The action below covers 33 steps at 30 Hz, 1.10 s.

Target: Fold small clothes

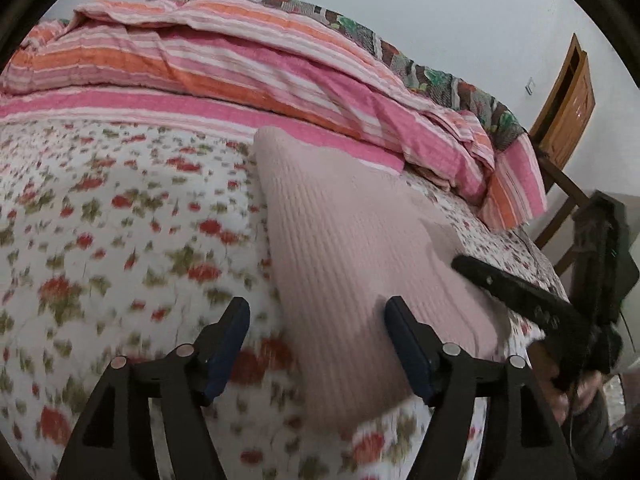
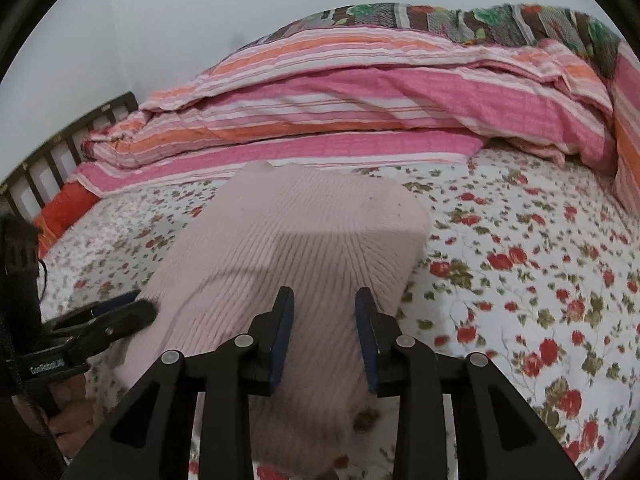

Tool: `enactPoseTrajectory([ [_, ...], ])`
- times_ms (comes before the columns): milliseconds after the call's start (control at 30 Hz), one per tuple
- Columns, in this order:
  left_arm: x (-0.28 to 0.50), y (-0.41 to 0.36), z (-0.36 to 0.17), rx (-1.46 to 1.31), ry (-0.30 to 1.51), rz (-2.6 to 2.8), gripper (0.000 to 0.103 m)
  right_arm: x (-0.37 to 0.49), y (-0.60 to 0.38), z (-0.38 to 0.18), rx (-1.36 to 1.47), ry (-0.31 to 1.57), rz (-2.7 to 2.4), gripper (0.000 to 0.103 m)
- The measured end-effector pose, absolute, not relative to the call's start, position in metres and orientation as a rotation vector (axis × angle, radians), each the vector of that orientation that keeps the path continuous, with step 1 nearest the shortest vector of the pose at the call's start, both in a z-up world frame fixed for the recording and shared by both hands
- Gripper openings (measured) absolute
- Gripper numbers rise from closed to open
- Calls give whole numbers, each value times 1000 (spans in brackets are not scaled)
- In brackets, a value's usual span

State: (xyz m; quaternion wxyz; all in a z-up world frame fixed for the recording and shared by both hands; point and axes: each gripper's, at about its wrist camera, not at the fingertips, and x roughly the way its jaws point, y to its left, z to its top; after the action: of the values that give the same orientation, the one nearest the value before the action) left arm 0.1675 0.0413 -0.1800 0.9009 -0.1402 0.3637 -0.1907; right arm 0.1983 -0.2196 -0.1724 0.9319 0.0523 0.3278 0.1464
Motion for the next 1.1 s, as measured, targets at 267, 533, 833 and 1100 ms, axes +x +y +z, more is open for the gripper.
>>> enactPoseTrajectory([
  [267, 142, 47, -177, -257, 747, -389, 70, 194, -226, -167, 132, 677, 285, 30],
  [533, 143, 48, -168, -241, 724, -348, 70, 195, -260, -167, 269, 683, 264, 34],
  [833, 160, 42, -177, -247, 800, -300, 75, 204, -246, -185, 379, 732, 332, 34],
  [1100, 154, 43, -168, -236, 775, -318, 74, 193, -263, -181, 422, 646, 346, 12],
])
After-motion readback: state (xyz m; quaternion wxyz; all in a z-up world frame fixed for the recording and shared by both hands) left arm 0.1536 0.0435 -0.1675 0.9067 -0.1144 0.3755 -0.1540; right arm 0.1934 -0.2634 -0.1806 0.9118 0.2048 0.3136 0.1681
